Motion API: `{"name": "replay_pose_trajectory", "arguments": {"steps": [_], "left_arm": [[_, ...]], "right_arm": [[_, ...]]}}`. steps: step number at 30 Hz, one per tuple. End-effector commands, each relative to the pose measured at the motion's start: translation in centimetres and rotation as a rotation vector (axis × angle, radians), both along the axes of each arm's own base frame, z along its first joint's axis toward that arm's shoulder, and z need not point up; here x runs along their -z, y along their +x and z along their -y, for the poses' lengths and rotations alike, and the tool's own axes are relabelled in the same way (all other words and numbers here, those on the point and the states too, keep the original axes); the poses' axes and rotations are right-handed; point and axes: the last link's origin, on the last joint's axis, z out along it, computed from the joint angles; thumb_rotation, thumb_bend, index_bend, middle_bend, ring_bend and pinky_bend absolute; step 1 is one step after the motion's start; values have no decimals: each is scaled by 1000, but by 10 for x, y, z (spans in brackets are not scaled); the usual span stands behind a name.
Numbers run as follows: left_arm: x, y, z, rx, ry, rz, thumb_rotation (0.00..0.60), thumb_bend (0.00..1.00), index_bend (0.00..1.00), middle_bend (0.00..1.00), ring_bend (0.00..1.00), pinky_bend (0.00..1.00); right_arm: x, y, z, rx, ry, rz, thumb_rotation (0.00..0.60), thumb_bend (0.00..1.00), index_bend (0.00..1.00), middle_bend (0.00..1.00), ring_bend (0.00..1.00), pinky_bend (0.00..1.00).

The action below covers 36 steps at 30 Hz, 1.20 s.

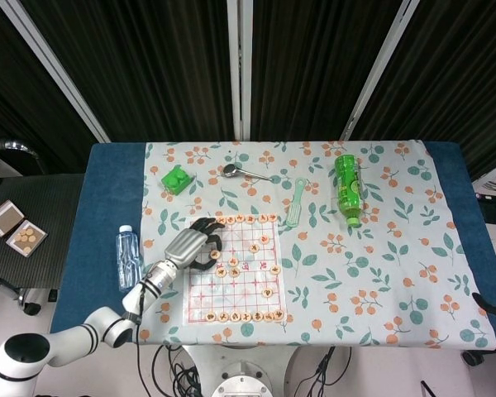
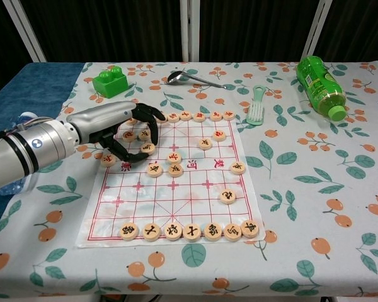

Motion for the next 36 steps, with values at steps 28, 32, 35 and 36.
{"name": "replay_pose_trajectory", "arguments": {"steps": [28,32,35,36], "left_arm": [[-11,-5,-5,31,35,8,600,312,202,115,0,0],[-31,-5,4,66,88,15,600,311,190,111,0,2],[-58,-18,17,65,202,-49,600,292,150,101,0,0],[-71,-28,24,45,264,-95,600,278,133,97,0,0]], "right_arm": [[0,1,0,3,2,-6,600,72,0,0,0,0],[0,2,1,-2,3,-6,600,71,0,0,0,0],[2,3,2,-11,13,-9,600,71,0,0,0,0],[3,3,2,-16,16,-11,600,71,0,0,0,0]]}}
